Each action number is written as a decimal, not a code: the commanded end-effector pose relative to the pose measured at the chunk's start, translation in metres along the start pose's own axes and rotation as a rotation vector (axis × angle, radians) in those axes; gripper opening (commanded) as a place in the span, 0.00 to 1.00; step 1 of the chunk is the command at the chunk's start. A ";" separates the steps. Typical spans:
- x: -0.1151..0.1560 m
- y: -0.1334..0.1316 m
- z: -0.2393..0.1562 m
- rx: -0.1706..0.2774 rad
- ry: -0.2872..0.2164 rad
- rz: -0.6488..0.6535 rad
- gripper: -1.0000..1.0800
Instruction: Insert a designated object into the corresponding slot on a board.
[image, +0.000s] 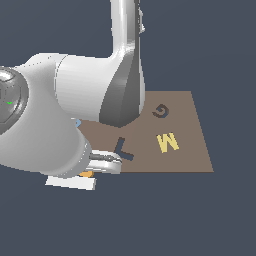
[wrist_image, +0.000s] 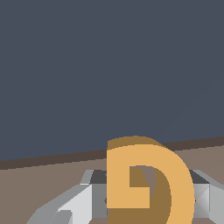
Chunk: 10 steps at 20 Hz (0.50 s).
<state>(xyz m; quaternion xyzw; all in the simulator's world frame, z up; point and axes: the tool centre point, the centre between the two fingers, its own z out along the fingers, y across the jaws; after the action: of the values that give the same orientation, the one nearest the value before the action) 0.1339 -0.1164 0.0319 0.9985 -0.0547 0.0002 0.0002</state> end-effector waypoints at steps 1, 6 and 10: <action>0.007 -0.013 -0.001 0.000 0.001 -0.093 0.00; 0.016 -0.039 -0.001 0.000 0.001 -0.270 0.00; 0.019 -0.060 -0.002 0.000 0.001 -0.400 0.00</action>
<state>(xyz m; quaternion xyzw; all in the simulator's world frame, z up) 0.1572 -0.0668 0.0333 0.9928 0.1196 0.0004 0.0003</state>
